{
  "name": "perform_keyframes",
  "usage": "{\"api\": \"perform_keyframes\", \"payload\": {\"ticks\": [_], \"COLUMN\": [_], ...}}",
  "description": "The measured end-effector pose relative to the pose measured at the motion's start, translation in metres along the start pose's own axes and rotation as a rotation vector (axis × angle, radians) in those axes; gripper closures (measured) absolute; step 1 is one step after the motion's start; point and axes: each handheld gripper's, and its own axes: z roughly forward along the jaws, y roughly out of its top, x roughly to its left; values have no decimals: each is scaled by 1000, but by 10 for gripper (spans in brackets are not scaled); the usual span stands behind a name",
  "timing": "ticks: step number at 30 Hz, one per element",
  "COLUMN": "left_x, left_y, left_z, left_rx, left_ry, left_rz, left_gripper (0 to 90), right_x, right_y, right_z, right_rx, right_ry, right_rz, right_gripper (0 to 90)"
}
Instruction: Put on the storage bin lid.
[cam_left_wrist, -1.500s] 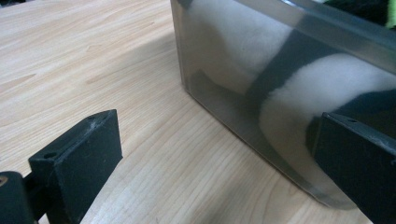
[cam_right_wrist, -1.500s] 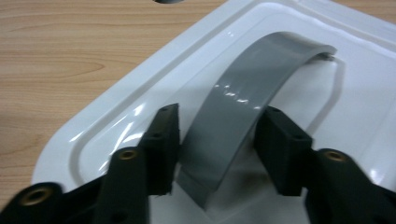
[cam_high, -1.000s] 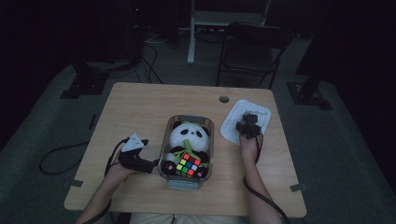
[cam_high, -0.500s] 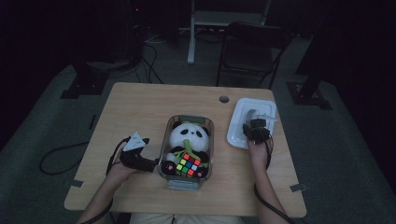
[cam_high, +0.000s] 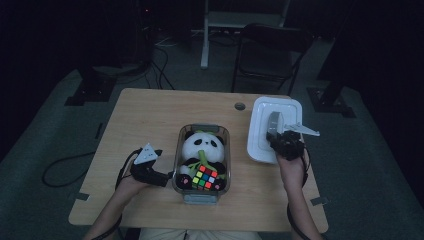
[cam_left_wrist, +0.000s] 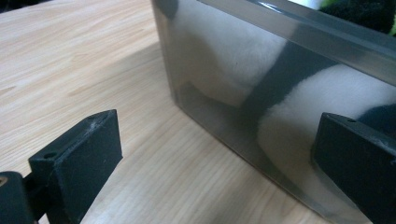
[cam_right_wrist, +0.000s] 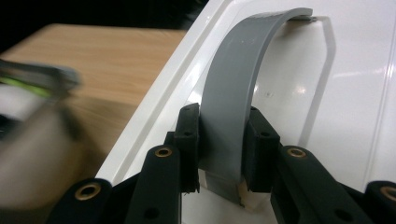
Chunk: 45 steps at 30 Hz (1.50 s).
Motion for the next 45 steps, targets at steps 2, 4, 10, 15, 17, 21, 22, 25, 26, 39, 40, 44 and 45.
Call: {"api": "perform_keyframes", "payload": {"ticks": [2,4,10,15,17,21,22,25,26,39,40,44,45], "left_x": [-2,-5,-16,-27,-32,-40,-42,-51,-53,-36,-36,-36,-36], "left_y": [1,3,7,12,14,20,21,27,28,30,31,31,31], "left_z": [2,4,13,23,29,39,41,48,48,25,23,21,21], "left_rx": [5,4,9,25,25,27,27,31,33,-18,-22,-21,-24], "left_ry": [-5,-6,-30,-59,-72,-100,-105,-132,-137,-65,-61,-55,-54], "left_rz": [9,13,31,58,60,69,73,95,100,26,22,25,22], "left_gripper": [21,21,21,20,21,20,20,20,20,21,21,21,21], "right_x": [3,4,30,51,63,80,83,93,95,98,98,99,99], "right_y": [6,9,18,17,16,14,13,11,11,5,7,12,13], "right_z": [-14,-21,-54,-64,-66,-64,-64,-59,-57,-20,-18,-10,-8], "right_rx": [-25,-38,-71,-59,-36,14,25,64,79,239,241,269,277], "right_ry": [33,56,211,326,381,490,507,549,560,671,669,684,688], "right_rz": [-3,3,-47,-86,-110,-146,-162,-188,-197,-207,-211,-208,-208], "right_gripper": [712,712,712,712,712,712,712,712,711,709,709,709,709]}}
